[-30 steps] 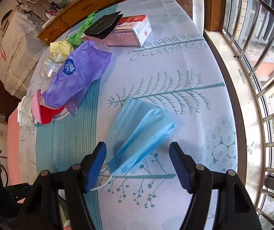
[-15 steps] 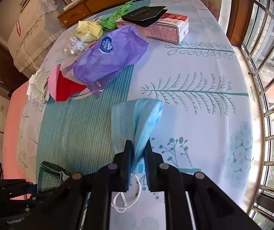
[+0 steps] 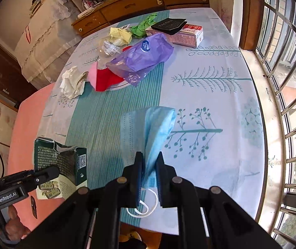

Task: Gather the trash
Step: 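Carry the box and mask over the bin and open both tools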

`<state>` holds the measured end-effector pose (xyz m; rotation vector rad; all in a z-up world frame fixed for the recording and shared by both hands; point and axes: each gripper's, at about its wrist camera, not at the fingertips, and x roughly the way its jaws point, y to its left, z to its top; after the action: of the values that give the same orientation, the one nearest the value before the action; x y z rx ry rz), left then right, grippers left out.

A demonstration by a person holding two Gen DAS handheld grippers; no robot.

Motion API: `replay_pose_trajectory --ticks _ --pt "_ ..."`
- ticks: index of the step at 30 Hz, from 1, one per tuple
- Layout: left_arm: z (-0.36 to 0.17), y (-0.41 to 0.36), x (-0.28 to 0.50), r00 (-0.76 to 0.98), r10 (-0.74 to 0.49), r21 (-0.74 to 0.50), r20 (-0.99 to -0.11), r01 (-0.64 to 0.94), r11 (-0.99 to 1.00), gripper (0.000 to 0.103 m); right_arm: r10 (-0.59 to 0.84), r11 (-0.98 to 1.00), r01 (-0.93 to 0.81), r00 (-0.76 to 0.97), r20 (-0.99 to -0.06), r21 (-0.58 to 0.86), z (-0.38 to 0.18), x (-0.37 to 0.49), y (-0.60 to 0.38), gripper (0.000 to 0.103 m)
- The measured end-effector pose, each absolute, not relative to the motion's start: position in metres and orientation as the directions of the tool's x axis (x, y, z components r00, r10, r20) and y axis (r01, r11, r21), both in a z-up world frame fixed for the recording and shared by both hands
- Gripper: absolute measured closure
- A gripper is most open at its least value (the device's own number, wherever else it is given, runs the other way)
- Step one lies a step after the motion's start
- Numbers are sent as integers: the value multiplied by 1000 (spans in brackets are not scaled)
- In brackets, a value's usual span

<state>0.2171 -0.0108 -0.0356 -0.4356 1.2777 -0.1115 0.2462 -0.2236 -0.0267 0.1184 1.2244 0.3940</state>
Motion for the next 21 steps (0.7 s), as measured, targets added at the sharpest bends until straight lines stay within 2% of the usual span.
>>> replay_pose_trajectory --ticks 12,21 --pt "-2 51 96 354 -381 -391 -854 48 919 79 326 943 -77 416 -849 324 6 89 -181 91" --pt "-18 90 10 308 -434 -428 -846 92 899 79 291 953 -35 397 -871 302 -4 -20 -142 91"
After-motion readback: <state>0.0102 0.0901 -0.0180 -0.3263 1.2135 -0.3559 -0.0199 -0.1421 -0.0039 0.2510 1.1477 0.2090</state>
